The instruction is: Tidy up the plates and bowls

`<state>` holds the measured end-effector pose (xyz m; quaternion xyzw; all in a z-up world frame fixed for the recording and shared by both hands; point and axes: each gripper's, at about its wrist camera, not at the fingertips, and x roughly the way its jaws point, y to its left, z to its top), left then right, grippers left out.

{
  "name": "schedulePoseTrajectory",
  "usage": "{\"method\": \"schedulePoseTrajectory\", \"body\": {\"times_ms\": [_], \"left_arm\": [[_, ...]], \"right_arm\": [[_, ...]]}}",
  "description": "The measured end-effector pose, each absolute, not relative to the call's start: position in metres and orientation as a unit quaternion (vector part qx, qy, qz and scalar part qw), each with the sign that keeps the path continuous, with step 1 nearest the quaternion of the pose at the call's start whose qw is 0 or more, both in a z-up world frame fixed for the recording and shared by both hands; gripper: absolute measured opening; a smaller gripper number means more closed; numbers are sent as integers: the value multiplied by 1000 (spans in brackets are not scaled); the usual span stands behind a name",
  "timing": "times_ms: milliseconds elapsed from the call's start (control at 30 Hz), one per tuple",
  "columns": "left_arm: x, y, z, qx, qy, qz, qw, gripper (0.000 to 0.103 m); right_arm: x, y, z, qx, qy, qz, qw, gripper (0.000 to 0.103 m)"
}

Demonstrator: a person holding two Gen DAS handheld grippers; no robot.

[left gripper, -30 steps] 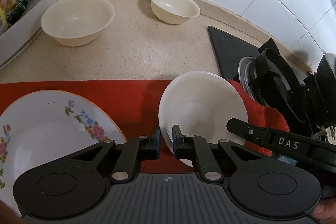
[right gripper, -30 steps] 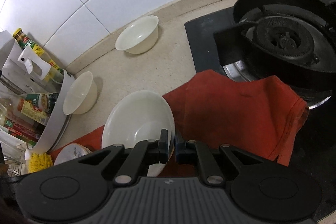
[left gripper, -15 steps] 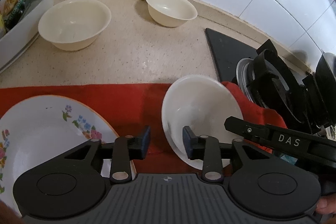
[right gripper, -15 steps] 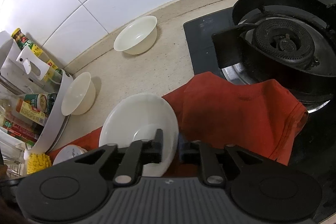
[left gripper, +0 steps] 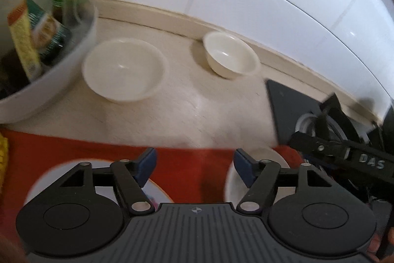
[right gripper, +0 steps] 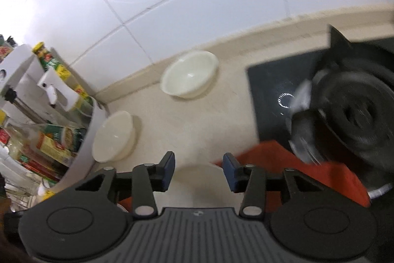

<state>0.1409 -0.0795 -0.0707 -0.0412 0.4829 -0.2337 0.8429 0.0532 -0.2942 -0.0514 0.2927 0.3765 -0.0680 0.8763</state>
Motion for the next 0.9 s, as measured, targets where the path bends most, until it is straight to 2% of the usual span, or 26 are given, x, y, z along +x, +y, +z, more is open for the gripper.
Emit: {"method": "schedulePoseTrajectory", "body": {"times_ms": [167,333,633,800,900], "left_arm": [[158,-71,-66,-41,475,-196,857,84],[175,-63,-70,-42,468,-163,867,86],[199,-54,-80,-56,458,-127,878,86],[208,-48,-84,-64,447,-122,884,82],[211,-44,-90,-69,441,-109,888,75]], "right_arm": [[86,-280,-47,279,383,-42,880,45],[118,-269,-51,277,393,-19,877,50],[168,-253,-65,284,414,11,865,54],[189,-247,-77,298,422,22,856,54],[197,-242,-85,297,428,25,853,54]]}}
